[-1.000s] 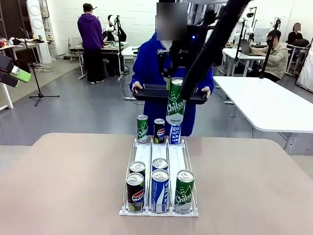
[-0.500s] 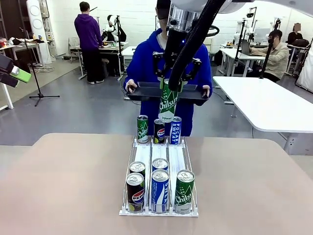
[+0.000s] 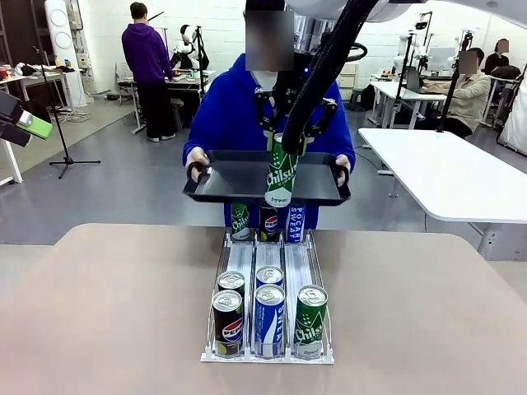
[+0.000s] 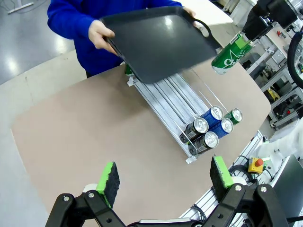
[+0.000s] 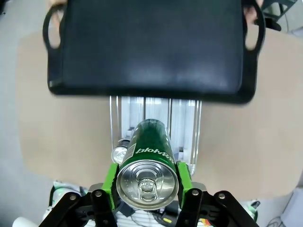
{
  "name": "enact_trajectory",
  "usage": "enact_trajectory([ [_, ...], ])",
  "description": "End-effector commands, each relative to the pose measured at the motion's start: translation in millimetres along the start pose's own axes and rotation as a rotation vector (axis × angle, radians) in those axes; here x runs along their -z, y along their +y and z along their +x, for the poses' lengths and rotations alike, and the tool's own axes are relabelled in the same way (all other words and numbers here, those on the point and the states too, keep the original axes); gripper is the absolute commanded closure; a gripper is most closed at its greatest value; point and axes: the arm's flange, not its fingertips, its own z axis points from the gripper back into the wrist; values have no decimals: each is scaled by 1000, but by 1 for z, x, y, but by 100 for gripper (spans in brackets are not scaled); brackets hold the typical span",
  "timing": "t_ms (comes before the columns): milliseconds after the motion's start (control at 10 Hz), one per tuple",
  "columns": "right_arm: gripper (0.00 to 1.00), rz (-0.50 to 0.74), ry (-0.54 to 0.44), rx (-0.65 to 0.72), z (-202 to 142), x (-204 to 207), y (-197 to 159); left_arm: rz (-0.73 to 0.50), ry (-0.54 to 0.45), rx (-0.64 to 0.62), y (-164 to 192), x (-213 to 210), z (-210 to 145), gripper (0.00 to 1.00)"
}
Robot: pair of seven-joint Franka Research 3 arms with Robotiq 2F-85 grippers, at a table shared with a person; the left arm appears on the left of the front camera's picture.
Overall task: Retrieve and hand over the desired beverage to the person.
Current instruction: Place the picked can on the Handle tray extended by the person.
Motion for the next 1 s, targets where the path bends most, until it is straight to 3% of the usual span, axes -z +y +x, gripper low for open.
enact_trajectory([
  [0, 100, -6, -9, 0, -5, -2, -5, -16, -5, 9, 1, -2, -1, 0],
  [900, 100, -6, -9, 0, -5, -2, -5, -16, -5, 9, 1, -2, -1, 0],
])
